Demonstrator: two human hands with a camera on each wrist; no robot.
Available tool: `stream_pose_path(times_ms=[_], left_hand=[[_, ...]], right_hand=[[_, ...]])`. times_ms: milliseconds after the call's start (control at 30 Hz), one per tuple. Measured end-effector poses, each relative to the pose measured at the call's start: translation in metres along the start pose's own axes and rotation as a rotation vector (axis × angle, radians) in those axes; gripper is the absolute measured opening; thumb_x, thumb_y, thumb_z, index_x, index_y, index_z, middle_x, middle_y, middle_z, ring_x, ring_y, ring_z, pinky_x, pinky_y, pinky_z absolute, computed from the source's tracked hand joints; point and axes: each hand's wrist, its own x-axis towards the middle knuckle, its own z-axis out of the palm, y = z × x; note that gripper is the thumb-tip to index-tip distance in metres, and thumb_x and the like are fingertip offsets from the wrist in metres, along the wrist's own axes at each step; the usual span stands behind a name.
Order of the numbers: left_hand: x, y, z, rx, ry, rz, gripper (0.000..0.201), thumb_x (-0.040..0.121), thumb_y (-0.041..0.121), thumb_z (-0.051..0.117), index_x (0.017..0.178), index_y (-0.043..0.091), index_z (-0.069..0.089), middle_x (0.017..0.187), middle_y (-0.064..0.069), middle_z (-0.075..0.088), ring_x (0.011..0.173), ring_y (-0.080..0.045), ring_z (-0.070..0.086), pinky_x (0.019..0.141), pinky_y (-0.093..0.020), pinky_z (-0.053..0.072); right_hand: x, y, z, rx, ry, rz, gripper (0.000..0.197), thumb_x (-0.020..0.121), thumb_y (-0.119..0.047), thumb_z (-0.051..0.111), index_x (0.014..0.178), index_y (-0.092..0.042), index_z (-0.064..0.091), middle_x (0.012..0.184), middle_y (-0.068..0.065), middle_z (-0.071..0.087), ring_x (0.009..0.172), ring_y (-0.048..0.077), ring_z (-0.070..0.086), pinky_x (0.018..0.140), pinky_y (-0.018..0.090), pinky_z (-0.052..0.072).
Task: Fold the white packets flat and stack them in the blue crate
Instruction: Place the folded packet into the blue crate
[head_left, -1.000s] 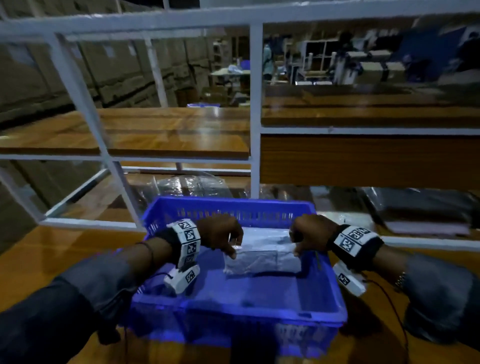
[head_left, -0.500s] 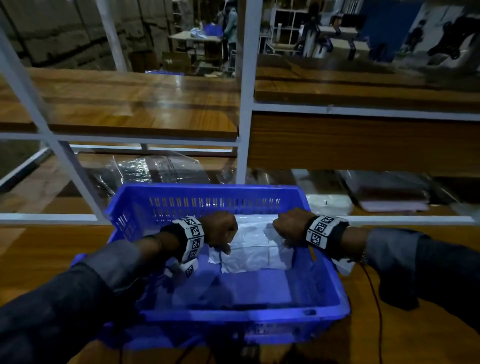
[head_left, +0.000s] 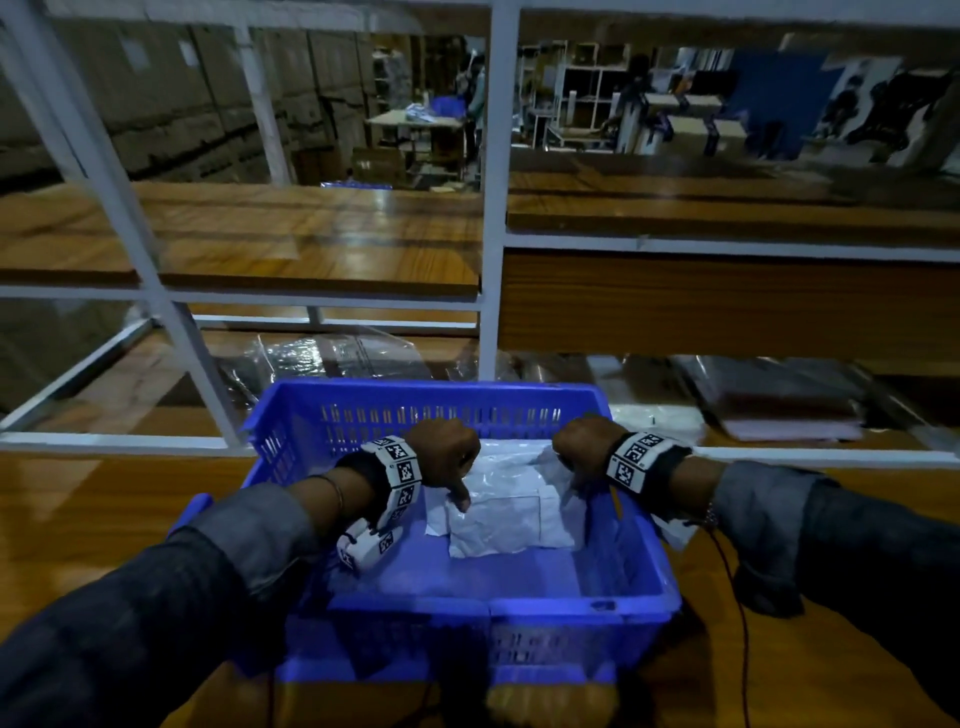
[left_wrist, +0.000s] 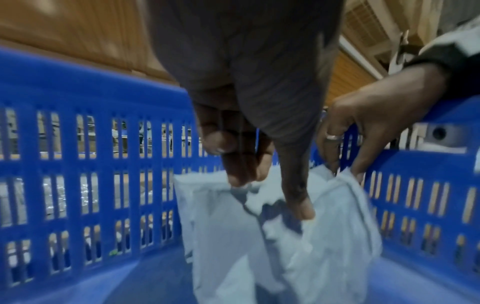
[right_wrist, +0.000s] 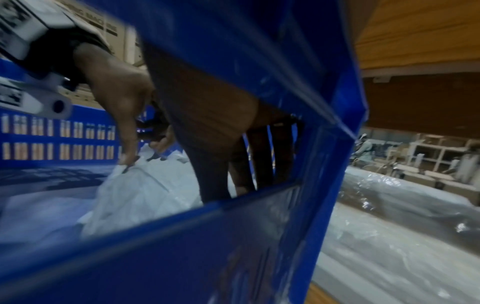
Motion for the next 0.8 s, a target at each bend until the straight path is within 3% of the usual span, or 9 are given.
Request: stream_pose_path(times_ms=[167, 267, 333, 433, 567, 667, 800], left_hand=[[-0.02, 0.014, -0.023, 0.056, 0.042, -0.008, 0.053, 0.059, 0.058, 0.09, 0.088, 0.018, 0.07, 0.093, 0.0, 0.07, 0.086, -0.021, 0.062, 0.06, -0.028, 0.036], [-0.028, 0.022, -0.039, -0.002, 0.108, 0.026, 0.047, 0.066, 0.056, 0.088, 0.084, 0.017, 0.07, 0.086, 0.002, 0.071, 0.079, -0.02, 0.064, 0.063, -0.03, 0.046], [-0.037, 0.033, -0.054, -0.066, 0.172, 0.085, 0.045, 0.067, 0.061, 0.085, 0.083, 0.023, 0.067, 0.08, 0.008, 0.066, 0.076, -0.015, 0.064, 0.063, -0.029, 0.048], [-0.052, 0.056, -0.08, -0.136, 0.263, 0.175, 0.05, 0.068, 0.067, 0.081, 0.093, 0.026, 0.068, 0.079, 0.018, 0.06, 0.074, -0.003, 0.058, 0.063, -0.027, 0.047], [-0.072, 0.087, -0.098, -0.327, 0.466, 0.304, 0.048, 0.067, 0.06, 0.085, 0.093, 0.022, 0.073, 0.078, 0.015, 0.067, 0.071, -0.002, 0.063, 0.06, -0.019, 0.05], [-0.081, 0.118, -0.088, -0.396, 0.516, 0.356, 0.04, 0.068, 0.053, 0.088, 0.088, 0.02, 0.077, 0.073, 0.014, 0.069, 0.066, -0.001, 0.065, 0.057, -0.013, 0.046], [-0.086, 0.171, -0.065, -0.623, 0.493, 0.349, 0.032, 0.073, 0.044, 0.088, 0.084, 0.017, 0.076, 0.071, 0.006, 0.073, 0.059, -0.01, 0.07, 0.058, -0.031, 0.056]], right_hand=[[-0.022, 0.011, -0.013, 0.116, 0.101, 0.01, 0.044, 0.067, -0.044, 0.088, 0.101, -0.018, 0.075, 0.107, 0.002, 0.074, 0.104, 0.024, 0.067, 0.089, 0.033, 0.048], [-0.037, 0.017, -0.018, 0.217, 0.175, 0.04, 0.04, 0.072, -0.037, 0.087, 0.105, -0.02, 0.075, 0.112, 0.003, 0.071, 0.106, 0.024, 0.066, 0.087, 0.031, 0.049], [-0.047, 0.022, -0.022, 0.329, 0.216, 0.053, 0.036, 0.074, -0.035, 0.087, 0.105, -0.021, 0.074, 0.106, 0.002, 0.069, 0.101, 0.025, 0.067, 0.084, 0.03, 0.052], [-0.068, 0.029, -0.03, 0.5, 0.291, 0.014, 0.034, 0.075, -0.037, 0.087, 0.103, -0.022, 0.075, 0.1, -0.003, 0.069, 0.098, 0.019, 0.068, 0.082, 0.03, 0.054], [-0.111, 0.034, -0.029, 0.774, 0.447, -0.038, 0.032, 0.07, -0.04, 0.091, 0.092, -0.022, 0.078, 0.089, -0.006, 0.076, 0.084, 0.007, 0.071, 0.075, 0.032, 0.059], [-0.154, 0.032, -0.011, 0.97, 0.521, -0.002, 0.029, 0.07, -0.034, 0.092, 0.091, -0.018, 0.079, 0.083, -0.006, 0.077, 0.079, 0.007, 0.073, 0.072, 0.031, 0.059], [-0.217, 0.035, 0.034, 1.148, 0.596, 0.065, 0.025, 0.074, -0.03, 0.089, 0.092, -0.017, 0.079, 0.086, -0.003, 0.078, 0.083, 0.009, 0.073, 0.075, 0.032, 0.06]])
